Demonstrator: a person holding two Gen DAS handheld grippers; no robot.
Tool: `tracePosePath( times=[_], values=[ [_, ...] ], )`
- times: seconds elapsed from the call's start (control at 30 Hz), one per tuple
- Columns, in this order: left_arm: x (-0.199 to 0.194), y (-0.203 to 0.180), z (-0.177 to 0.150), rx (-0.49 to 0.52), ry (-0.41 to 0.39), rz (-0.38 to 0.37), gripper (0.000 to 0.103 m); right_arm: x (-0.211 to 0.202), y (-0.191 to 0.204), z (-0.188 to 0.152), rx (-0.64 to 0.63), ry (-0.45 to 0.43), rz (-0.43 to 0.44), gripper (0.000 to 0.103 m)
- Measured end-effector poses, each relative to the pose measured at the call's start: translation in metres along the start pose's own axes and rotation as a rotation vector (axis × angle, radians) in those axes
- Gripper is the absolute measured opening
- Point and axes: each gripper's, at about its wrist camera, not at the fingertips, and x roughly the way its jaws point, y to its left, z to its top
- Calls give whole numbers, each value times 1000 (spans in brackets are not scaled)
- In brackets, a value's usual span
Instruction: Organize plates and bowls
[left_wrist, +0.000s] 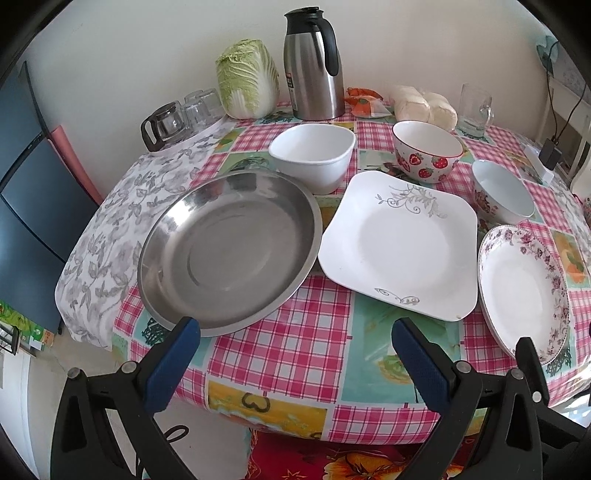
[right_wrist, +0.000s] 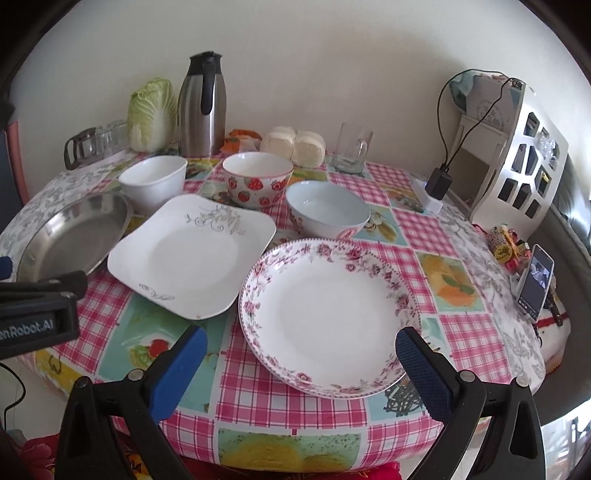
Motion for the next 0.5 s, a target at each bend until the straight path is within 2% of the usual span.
tracePosePath(
  times=[0.37, 0.5],
  values=[
    [2, 5, 2, -24, 7, -6, 103, -12, -20, 5, 93, -50, -12, 103],
    [2, 5, 3, -23, 10, -30, 103, -17, -23, 7, 105, -79, -3, 103]
  ],
)
